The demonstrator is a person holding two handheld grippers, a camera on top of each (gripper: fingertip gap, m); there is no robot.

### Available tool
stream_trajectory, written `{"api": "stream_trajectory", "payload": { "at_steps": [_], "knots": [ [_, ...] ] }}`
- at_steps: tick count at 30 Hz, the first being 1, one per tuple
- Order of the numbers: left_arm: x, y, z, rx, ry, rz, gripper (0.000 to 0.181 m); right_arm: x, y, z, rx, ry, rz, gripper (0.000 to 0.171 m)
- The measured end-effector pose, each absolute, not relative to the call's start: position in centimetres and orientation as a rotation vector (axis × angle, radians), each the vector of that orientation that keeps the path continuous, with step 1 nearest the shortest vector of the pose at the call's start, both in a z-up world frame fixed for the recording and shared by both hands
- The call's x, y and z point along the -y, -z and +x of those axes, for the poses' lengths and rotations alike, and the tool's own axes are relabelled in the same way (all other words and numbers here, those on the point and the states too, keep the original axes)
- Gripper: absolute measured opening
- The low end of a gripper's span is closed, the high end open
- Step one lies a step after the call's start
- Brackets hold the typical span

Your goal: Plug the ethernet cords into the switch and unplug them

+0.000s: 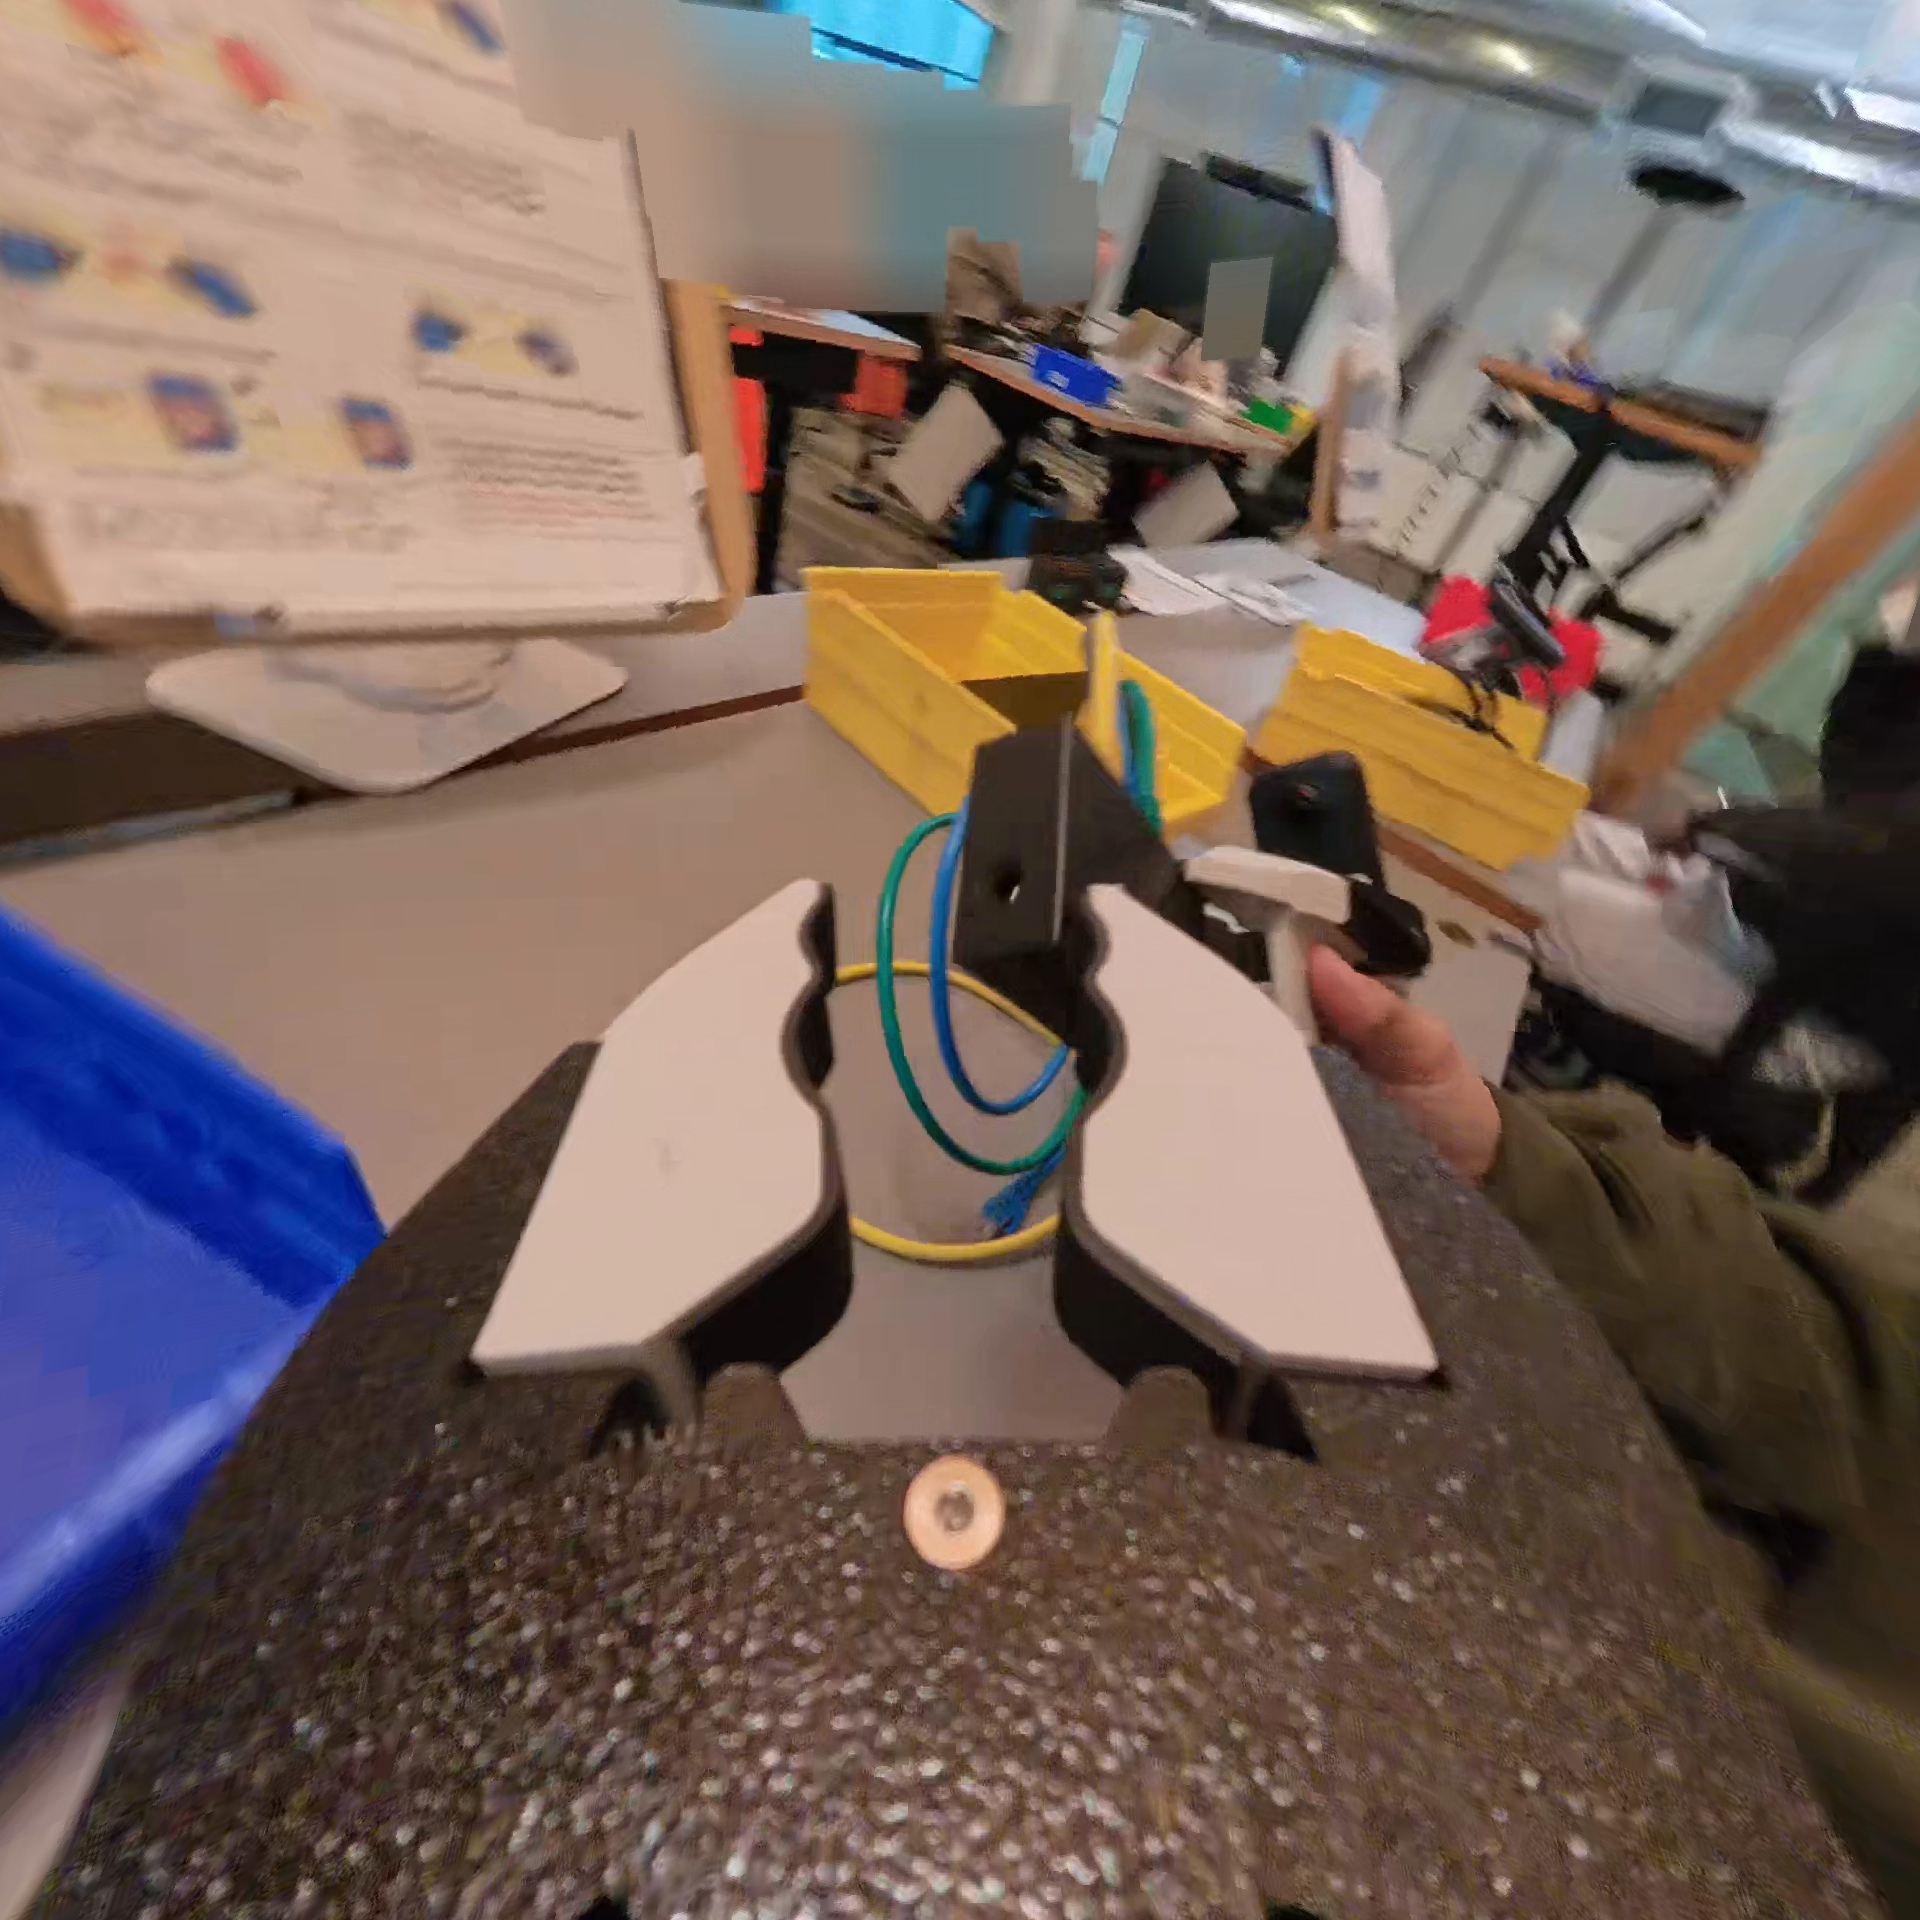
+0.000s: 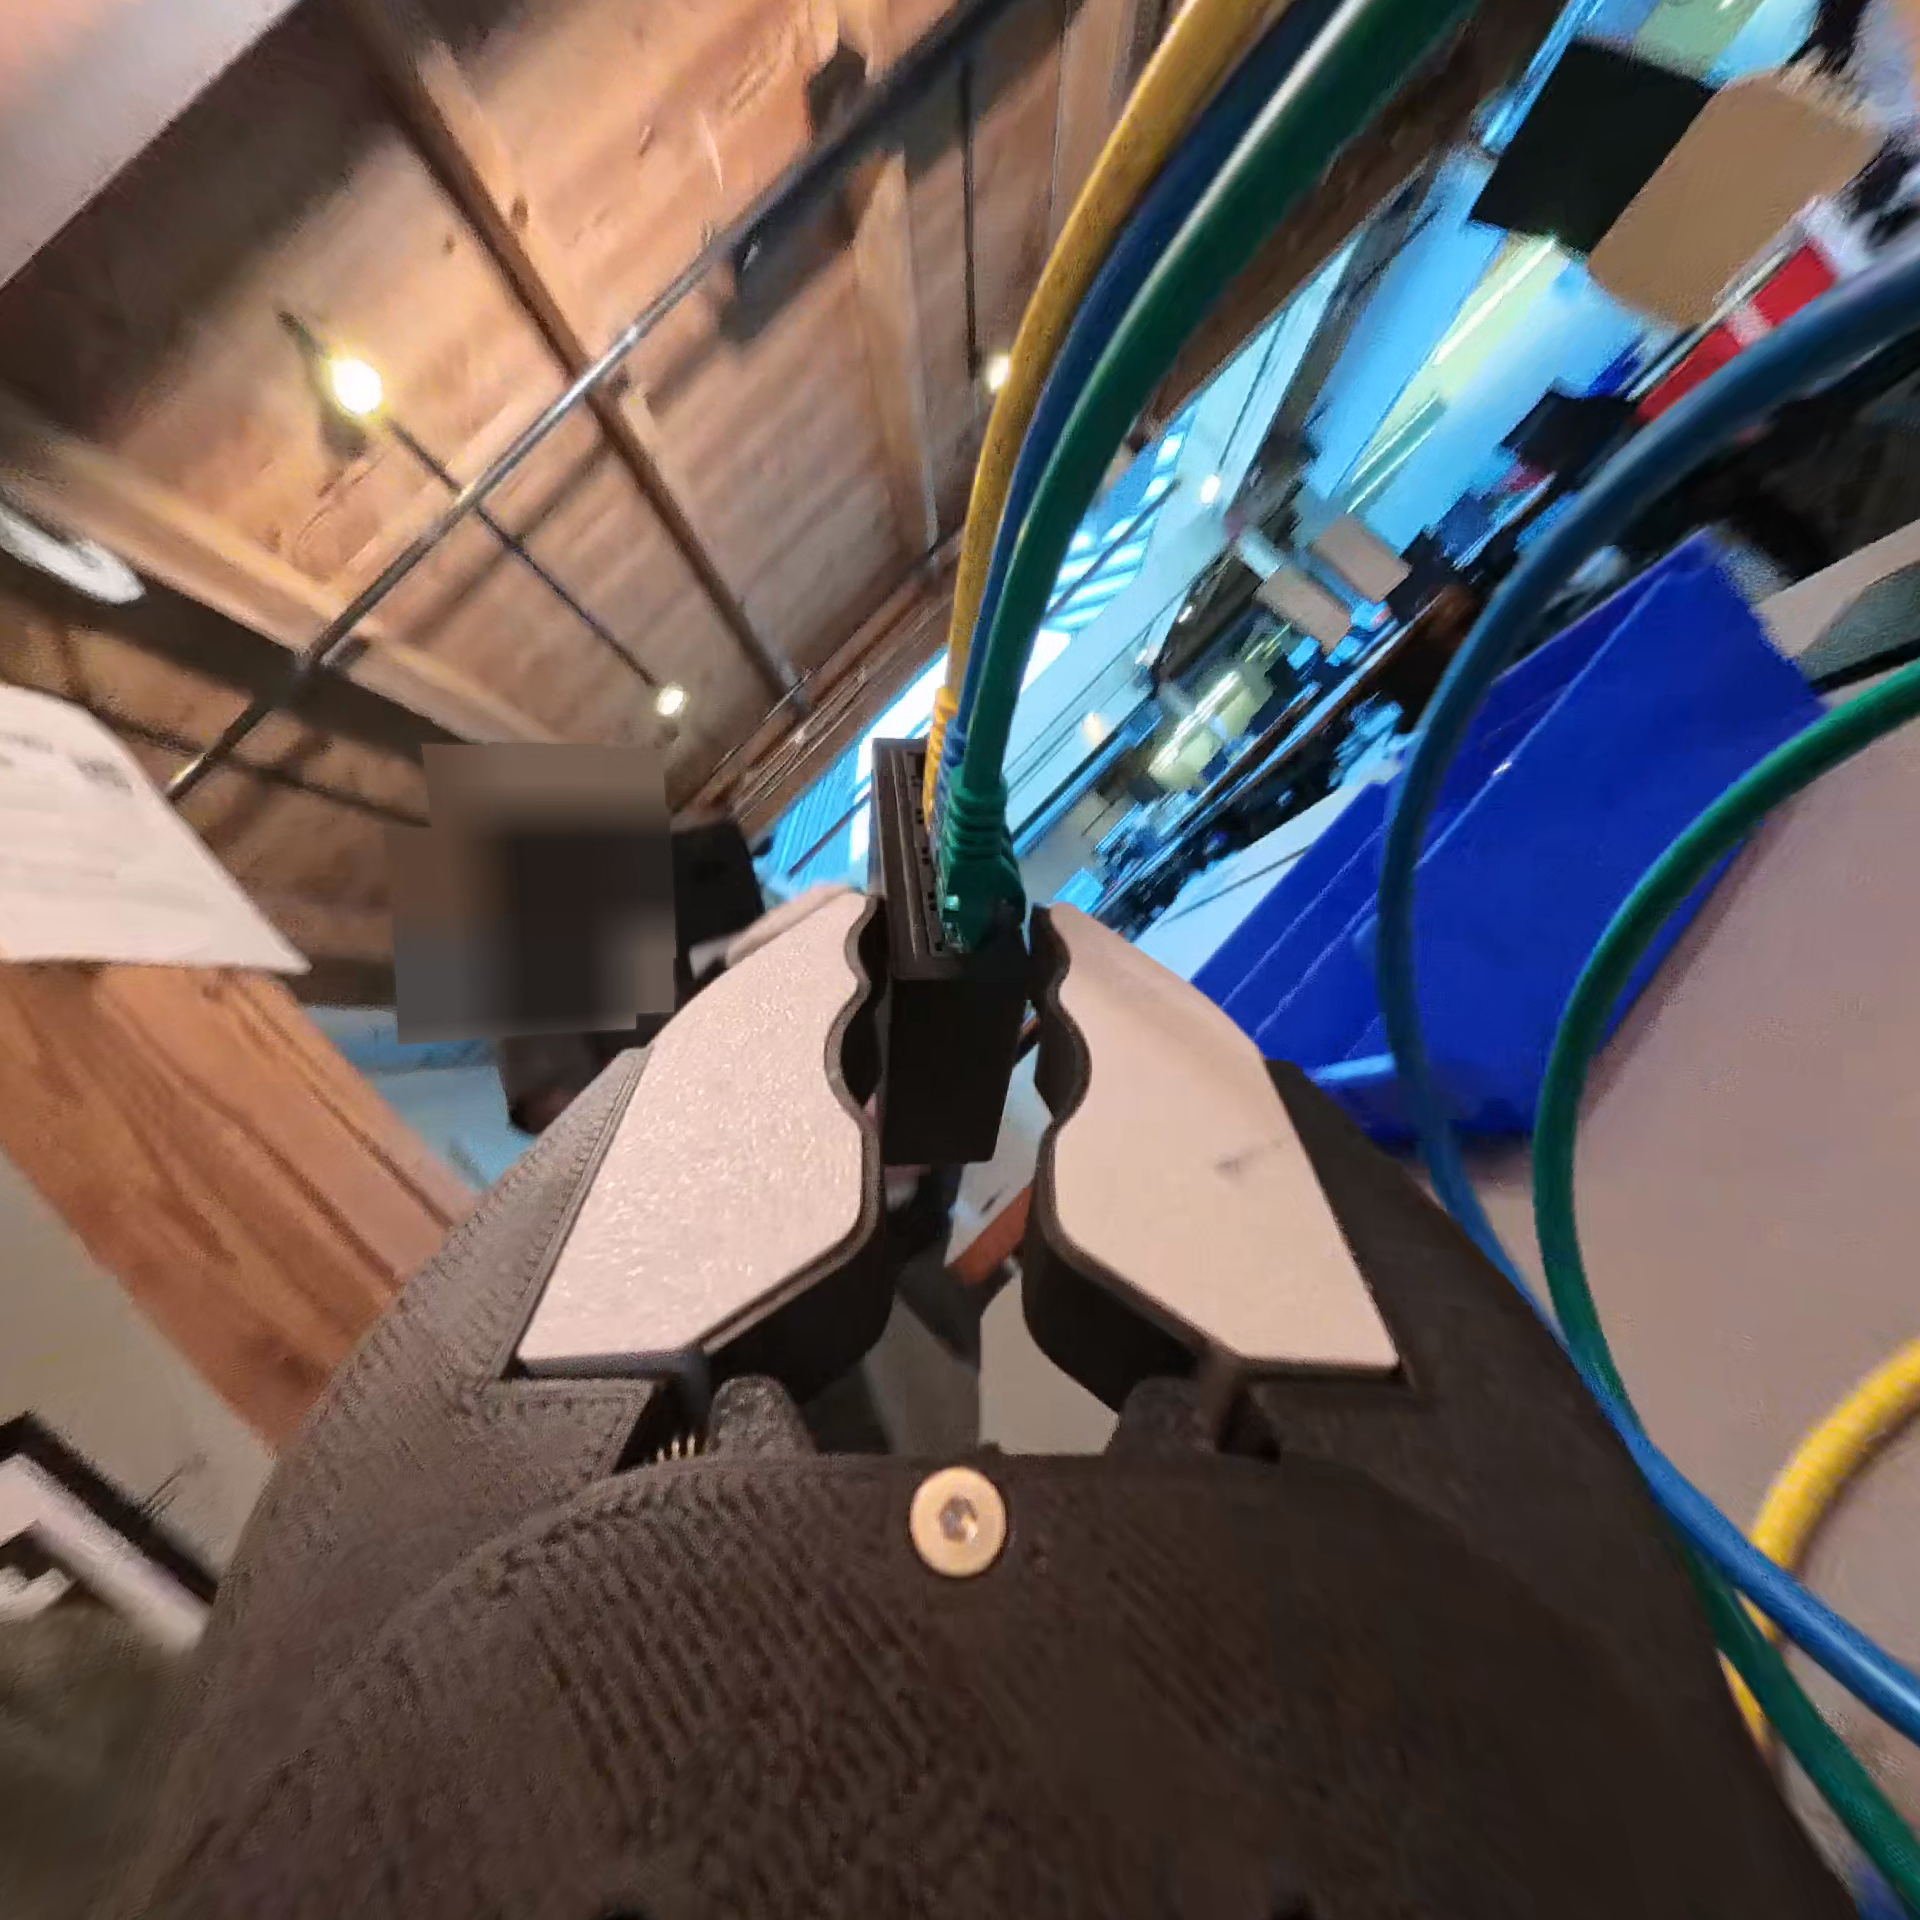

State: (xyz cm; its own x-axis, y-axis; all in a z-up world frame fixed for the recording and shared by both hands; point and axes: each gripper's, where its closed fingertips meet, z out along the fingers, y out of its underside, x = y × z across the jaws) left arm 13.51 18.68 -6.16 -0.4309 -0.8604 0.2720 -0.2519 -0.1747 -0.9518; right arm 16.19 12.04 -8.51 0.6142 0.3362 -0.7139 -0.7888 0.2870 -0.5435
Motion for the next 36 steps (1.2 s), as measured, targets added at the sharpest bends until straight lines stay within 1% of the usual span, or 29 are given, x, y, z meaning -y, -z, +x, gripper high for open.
{"api": "stream_trajectory", "payload": {
  "at_steps": [1,2,4,6,7,8,10,13,15,16,19,22,23,25,28,32,34,36],
  "knots": [
    [-19.1,7.3,13.3,-1.539,1.664,-1.352,0.047,-11.9,8.7,16.6,-0.555,-0.753,-1.001,0.027],
    [-19.0,8.3,12.9,-1.481,1.714,-1.412,0.047,-11.8,8.6,16.9,-0.579,-0.712,-0.966,0.027],
    [-18.3,10.3,12.1,-1.387,1.866,-1.519,0.047,-12.0,8.3,16.9,-0.606,-0.677,-0.922,0.026],
    [-17.1,11.9,12.0,-1.284,2.057,-1.651,0.051,-12.4,8.3,17.0,-0.626,-0.583,-0.915,0.026],
    [-16.2,12.0,11.9,-1.245,2.192,-1.669,0.048,-12.6,8.6,17.0,-0.631,-0.539,-0.929,0.026],
    [-15.4,11.8,11.9,-1.211,2.312,-1.668,0.039,-12.8,8.8,16.9,-0.643,-0.515,-0.937,0.026],
    [-14.3,11.8,12.1,-1.17,2.424,-1.667,0.038,-12.7,9.4,16.9,-0.675,-0.466,-0.934,0.026],
    [-13.8,12.1,12.8,-1.135,2.45,-1.686,0.038,-12.4,10.4,16.9,-0.726,-0.399,-0.95,0.026],
    [-14.1,12.7,13.3,-1.133,2.419,-1.704,0.032,-12.3,10.7,16.7,-0.74,-0.416,-0.941,0.026],
    [-14.4,13.1,13.6,-1.113,2.409,-1.729,0.037,-12.4,10.8,16.6,-0.742,-0.429,-0.944,0.025],
    [-15.1,13.5,13.8,-1.037,2.492,-1.741,0.037,-12.6,11.4,16.0,-0.777,-0.452,-0.955,0.025],
    [-15.6,14.5,13.9,-1.052,2.468,-1.75,0.05,-12.7,12.2,15.5,-0.822,-0.511,-0.958,0.026],
    [-15.9,14.7,13.9,-1.074,2.439,-1.756,0.05,-12.7,12.5,15.4,-0.843,-0.523,-0.956,0.026],
    [-16.2,14.3,13.7,-1.074,2.438,-1.704,0.047,-13.2,13.4,15.0,-0.877,-0.553,-0.994,0.026],
    [-15.6,14.4,13.5,-1.115,2.499,-1.687,0.031,-13.7,13.9,14.4,-0.87,-0.561,-1.011,0.026],
    [-15.9,15.4,13.7,-1.013,2.561,-1.729,0.027,-13.9,15.1,14.3,-0.883,-0.601,-1.089,0.027],
    [-16.3,15.8,13.8,-0.914,2.591,-1.793,0.027,-12.7,15.1,15.1,-0.901,-0.592,-1.032,0.031],
    [-16.8,15.8,13.8,-0.816,2.638,-1.818,0.026,-11.4,15.6,16.2,-0.947,-0.546,-0.999,0.026]
  ]
}}
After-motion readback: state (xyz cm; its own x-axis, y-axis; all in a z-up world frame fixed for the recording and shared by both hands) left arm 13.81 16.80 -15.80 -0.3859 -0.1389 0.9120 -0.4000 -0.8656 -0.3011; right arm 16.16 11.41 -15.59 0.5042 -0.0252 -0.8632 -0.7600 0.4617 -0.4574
